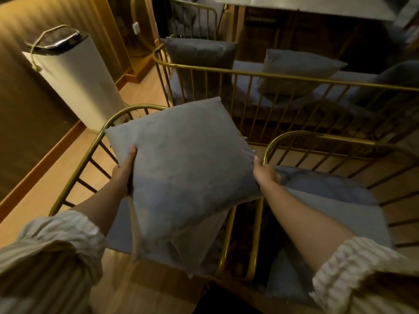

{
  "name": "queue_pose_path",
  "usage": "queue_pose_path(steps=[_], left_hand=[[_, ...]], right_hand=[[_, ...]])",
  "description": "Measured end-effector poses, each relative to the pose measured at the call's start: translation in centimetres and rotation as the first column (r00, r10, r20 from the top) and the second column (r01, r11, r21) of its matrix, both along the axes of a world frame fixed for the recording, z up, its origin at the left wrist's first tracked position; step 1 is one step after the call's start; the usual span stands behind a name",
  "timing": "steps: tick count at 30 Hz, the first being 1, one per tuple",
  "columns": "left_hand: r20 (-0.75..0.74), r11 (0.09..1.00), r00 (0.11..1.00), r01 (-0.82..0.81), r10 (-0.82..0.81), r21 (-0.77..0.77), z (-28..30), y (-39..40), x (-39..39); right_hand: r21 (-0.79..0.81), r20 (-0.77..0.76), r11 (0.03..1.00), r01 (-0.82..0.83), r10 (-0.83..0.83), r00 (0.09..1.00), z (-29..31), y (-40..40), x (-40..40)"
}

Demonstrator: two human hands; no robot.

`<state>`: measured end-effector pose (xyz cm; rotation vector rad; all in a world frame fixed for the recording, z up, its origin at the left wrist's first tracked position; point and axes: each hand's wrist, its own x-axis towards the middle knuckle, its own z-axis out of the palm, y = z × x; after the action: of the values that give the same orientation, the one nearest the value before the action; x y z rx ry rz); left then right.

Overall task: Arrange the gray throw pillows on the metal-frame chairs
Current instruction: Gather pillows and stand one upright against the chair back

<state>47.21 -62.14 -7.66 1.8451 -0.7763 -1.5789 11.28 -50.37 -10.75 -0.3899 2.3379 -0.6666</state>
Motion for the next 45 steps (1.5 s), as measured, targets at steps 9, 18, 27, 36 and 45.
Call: queue_pose_path(steps=[9, 18, 27, 36, 45], left_hand=[[0.037, 0.965, 0.986, -0.152, 0.163, -0.213, 1.8, 1.0, -2.2], [0.013, 0.893, 0.982, -0.165, 0.188, -0.418, 6.0, 4.3, -10.2], [0.003, 0.859, 1.000, -0.017, 0.021, -0.511, 7.9, 10.6, -26.9], [-0.069, 0.895, 0.956, 0.239, -0.284, -0.377, 8.2, 13.3, -43.4], [-0.104, 0.865, 0.917, 0.319, -0.385, -0.387, 6.6, 12.4, -53.5]], right_hand=[[-0.327, 0.429, 0.941, 0.091, 0.063, 0.901, 2.2, -0.2, -1.5], [-0.455, 0.493, 0.868, 0.200, 0.059, 0.868, 6.3, 4.6, -9.1], [-0.481, 0.520, 0.838, 0.258, 0.036, 0.854, 10.6, 13.7, -24.4], [-0.634, 0.318, 0.756, 0.162, 0.064, 0.946, 10.3, 20.8, -39.3], [-0.660, 0.455, 0.636, 0.399, -0.084, 0.887, 6.2, 20.3, -47.5]])
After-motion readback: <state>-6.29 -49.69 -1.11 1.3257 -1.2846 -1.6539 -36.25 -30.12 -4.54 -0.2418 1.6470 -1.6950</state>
